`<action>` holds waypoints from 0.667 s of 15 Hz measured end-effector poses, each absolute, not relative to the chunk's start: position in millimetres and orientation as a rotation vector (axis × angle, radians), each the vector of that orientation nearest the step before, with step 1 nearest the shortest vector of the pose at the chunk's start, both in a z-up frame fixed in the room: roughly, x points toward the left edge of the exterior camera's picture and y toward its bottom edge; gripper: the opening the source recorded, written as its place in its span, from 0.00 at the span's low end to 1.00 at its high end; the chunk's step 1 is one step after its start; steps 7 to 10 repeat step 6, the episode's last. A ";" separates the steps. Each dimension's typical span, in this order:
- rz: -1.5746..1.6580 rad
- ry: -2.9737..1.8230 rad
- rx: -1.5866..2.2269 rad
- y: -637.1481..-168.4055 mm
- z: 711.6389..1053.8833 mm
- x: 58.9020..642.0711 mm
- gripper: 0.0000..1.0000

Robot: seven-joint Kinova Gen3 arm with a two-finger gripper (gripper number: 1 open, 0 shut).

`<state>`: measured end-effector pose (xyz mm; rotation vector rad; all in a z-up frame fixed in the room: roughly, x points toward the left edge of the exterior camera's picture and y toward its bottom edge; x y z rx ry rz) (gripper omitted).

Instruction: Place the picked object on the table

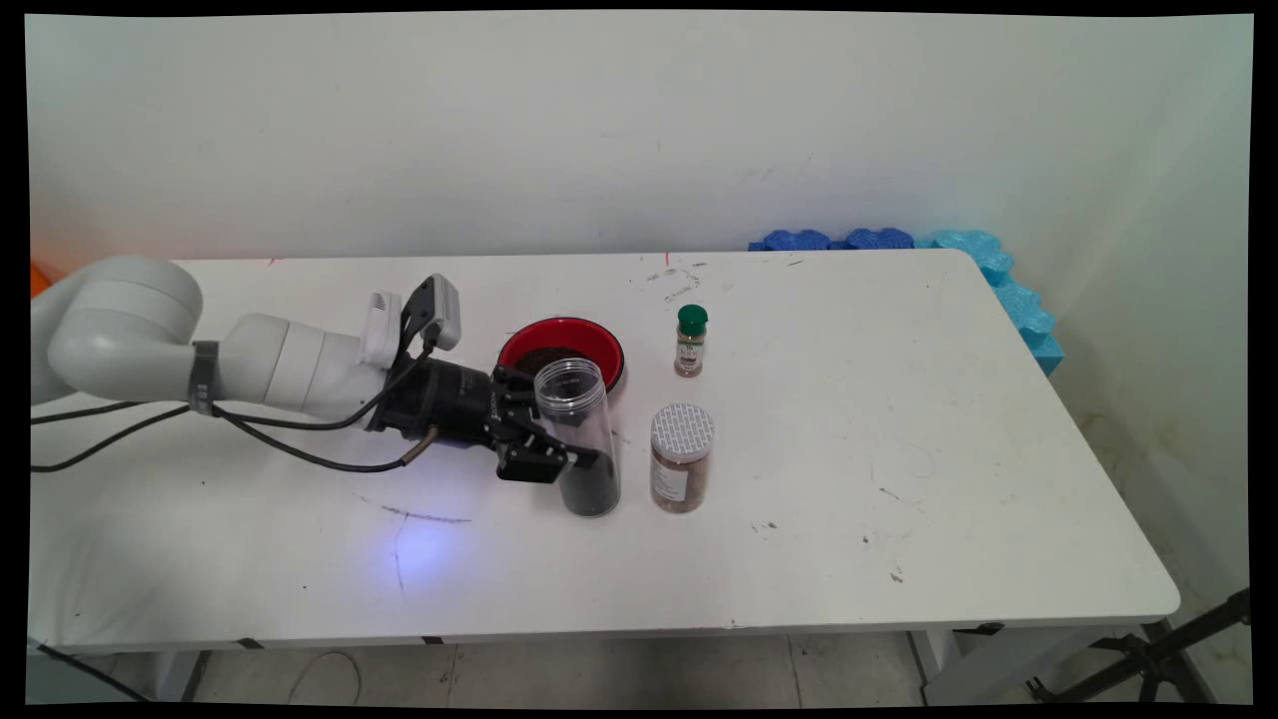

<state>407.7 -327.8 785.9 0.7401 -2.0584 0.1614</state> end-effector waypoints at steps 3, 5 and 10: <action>0.166 -2.058 0.728 -328.2 783.3 406.9 1.00; 0.169 -2.056 0.726 -328.5 782.4 406.9 1.00; 0.170 -2.055 0.725 -328.7 782.0 407.1 1.00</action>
